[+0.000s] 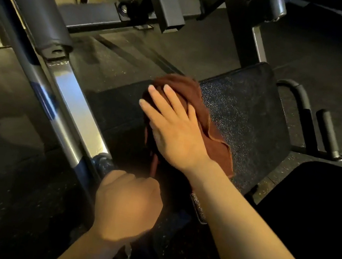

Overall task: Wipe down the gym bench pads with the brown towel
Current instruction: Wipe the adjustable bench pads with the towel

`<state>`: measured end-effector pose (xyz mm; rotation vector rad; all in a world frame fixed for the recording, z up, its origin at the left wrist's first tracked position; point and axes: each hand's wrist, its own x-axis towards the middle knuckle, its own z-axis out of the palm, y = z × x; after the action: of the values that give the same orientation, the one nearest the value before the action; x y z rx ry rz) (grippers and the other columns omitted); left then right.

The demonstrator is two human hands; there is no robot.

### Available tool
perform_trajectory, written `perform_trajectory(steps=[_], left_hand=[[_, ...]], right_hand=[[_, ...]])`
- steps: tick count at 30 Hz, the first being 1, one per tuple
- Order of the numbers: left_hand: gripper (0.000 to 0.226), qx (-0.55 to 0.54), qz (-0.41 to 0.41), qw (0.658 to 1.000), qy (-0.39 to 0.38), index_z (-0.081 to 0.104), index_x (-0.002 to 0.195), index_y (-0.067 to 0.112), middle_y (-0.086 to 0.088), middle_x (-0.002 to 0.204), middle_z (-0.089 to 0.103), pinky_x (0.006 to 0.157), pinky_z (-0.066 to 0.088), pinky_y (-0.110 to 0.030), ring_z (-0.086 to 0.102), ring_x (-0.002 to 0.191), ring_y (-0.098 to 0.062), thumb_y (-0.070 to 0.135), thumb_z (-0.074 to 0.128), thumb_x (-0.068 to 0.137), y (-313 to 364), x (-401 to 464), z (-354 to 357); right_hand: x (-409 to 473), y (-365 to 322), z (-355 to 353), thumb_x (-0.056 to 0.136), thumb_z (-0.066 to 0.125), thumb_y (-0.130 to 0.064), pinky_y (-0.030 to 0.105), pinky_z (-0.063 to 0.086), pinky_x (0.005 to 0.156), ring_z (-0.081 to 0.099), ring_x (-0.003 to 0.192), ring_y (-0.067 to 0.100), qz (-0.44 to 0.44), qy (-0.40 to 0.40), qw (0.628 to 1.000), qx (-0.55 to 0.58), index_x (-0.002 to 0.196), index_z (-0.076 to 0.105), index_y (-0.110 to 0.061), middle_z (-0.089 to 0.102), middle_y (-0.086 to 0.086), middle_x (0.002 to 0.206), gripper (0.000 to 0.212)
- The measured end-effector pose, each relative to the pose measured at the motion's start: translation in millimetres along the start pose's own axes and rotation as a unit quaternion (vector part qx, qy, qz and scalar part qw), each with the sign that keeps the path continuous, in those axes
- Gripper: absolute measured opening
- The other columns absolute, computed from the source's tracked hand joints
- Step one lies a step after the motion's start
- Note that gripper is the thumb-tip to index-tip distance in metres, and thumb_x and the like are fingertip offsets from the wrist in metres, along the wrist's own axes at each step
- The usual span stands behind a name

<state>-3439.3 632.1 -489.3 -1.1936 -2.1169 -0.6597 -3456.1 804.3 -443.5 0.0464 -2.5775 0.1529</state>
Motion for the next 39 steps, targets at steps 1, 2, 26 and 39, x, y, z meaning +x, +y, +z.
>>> perform_trajectory(steps=[1,2,26,39], left_hand=[[0.026,0.000,0.002,1.000,-0.001,0.065,0.064,0.018,0.005,0.052,0.052,0.065,0.041,-0.034,0.052,0.049,-0.021,0.019,0.053,0.087,-1,-1,0],[0.026,-0.001,0.004,1.000,-0.001,0.065,0.064,0.017,0.004,0.054,0.052,0.064,0.041,-0.035,0.052,0.050,-0.022,0.019,0.053,0.087,-2,-2,1],[0.028,-0.007,0.020,1.000,0.013,0.066,0.064,0.017,0.007,0.051,0.050,0.063,0.039,-0.034,0.049,0.046,-0.019,0.018,0.054,0.088,-3,1,2],[0.030,-0.015,0.021,1.000,0.017,0.065,0.063,0.016,0.006,0.053,0.049,0.060,0.042,-0.035,0.046,0.046,-0.018,0.017,0.053,0.091,-2,0,1]], right_hand=[[7,7,-1,0.096,0.048,-0.024,0.051,0.035,0.103,0.027,0.147,0.026,-0.011,0.014,1.000,0.000,0.142,0.053,-0.021,0.036,0.004,0.157,0.046],[10,14,-1,0.099,0.044,-0.030,0.047,0.035,0.104,0.029,0.146,0.025,-0.019,0.025,0.999,0.004,0.141,0.053,-0.020,0.038,0.005,0.156,0.045],[-48,10,8,0.087,0.020,-0.074,0.058,-0.003,0.118,0.007,0.151,0.033,0.293,0.012,0.953,0.075,0.148,0.043,-0.016,0.021,0.015,0.162,0.087],[-34,89,-3,0.091,0.019,-0.067,0.055,0.001,0.119,0.004,0.151,0.025,0.297,-0.014,0.953,0.055,0.154,0.029,-0.025,0.006,-0.001,0.166,0.077]])
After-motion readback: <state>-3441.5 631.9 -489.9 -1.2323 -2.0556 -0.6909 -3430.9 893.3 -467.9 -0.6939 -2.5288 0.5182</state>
